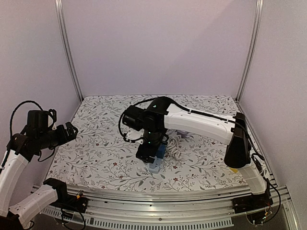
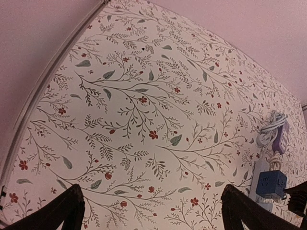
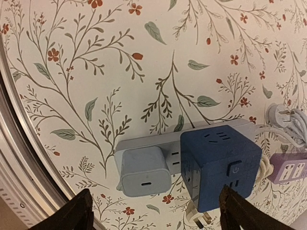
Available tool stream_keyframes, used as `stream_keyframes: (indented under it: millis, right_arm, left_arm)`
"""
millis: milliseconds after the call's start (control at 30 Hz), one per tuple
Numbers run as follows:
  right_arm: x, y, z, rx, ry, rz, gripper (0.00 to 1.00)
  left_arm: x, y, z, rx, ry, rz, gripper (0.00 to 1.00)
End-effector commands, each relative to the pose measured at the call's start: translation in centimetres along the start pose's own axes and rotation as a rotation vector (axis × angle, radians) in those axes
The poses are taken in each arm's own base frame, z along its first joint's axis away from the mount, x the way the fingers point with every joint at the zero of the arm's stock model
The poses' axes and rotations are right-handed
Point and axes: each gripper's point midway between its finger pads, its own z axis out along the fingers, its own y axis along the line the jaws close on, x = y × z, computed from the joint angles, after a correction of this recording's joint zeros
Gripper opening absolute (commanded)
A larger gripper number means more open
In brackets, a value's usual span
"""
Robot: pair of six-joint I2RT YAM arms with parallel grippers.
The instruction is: Insert the plug
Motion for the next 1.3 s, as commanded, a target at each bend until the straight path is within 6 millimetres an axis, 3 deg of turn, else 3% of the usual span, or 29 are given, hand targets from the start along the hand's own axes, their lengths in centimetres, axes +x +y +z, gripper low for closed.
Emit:
stream_keyframes:
  millis: [0,200,367,467,600,800,933,1067,1267]
  right_arm:
    - [1.1,-2.8,-5.0,0.153,-0.016,0.036,0.98]
    - [0.2,-6.3,-8.1,0.322,-0.114,0.121,0.99]
    - [2.1,-9.7,-10.1,0.349,-0.143,0.352,0.99]
    - [4.8,-11.3,-10.6,0.301,-0.095,0.541,0.99]
    - [9.6,-13.4,-9.5,0.246,-0.004,0.837,0.99]
    - [16.4,-14.5,-9.5,0.279,-0.006,1.111,0.99]
    - [21.1,-14.4,-9.7,0.357,0.040,1.131,0.99]
    - [26.0,-14.2,-8.4,0.450,0.157,1.113,0.99]
    - [30.8,-13.8,-5.7,0.452,0.272,1.143,0.99]
  left_arm:
    - [0.2,0.5,0.1,-0.022,0.003,-0.001,1.00]
    - [0.2,0.7,-0.1,-0.031,0.002,-0.010,1.00]
    - [0.3,0.5,-0.2,-0.021,0.005,-0.020,1.00]
    - [0.5,0.3,0.0,-0.011,0.009,-0.024,1.00]
    - [0.5,0.4,0.0,-0.013,0.006,-0.033,1.00]
    - [0.5,0.4,0.0,-0.014,0.003,-0.040,1.00]
    - [0.6,0.4,0.1,-0.009,0.005,-0.036,1.00]
    - [0.6,0.1,0.1,0.004,0.006,-0.028,1.00]
    - [0.6,-0.1,0.0,0.015,0.004,-0.019,1.00]
